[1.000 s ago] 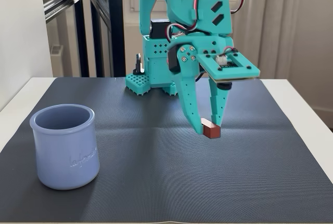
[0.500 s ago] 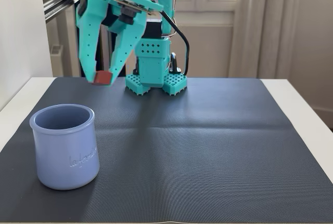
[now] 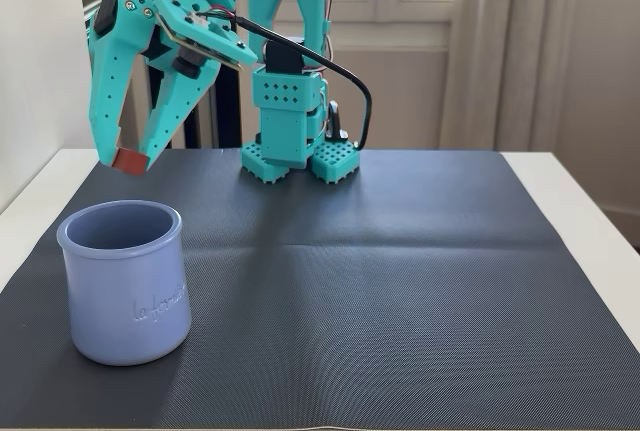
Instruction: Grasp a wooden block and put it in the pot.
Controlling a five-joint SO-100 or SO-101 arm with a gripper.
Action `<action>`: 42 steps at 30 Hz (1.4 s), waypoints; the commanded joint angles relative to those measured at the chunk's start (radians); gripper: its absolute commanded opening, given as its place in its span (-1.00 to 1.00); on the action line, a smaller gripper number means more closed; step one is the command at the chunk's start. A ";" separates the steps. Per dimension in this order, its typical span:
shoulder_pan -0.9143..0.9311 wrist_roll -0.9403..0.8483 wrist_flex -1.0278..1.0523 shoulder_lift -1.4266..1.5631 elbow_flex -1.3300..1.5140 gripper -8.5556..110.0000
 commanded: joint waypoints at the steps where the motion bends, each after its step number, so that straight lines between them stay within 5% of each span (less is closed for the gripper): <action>1: 0.000 -0.008 0.003 0.008 0.005 -0.86; 8: 0.000 -0.008 0.003 0.006 0.021 -0.85; 14: -0.006 -0.078 0.003 0.012 0.023 -0.56; 20: -0.015 -0.092 -0.005 0.015 0.015 -0.86; 25: -0.051 -0.236 -0.006 0.048 0.012 -0.86; 33: -0.189 -0.577 0.023 0.462 0.206 -0.86; 42: -0.350 -0.755 0.023 1.014 0.712 -0.86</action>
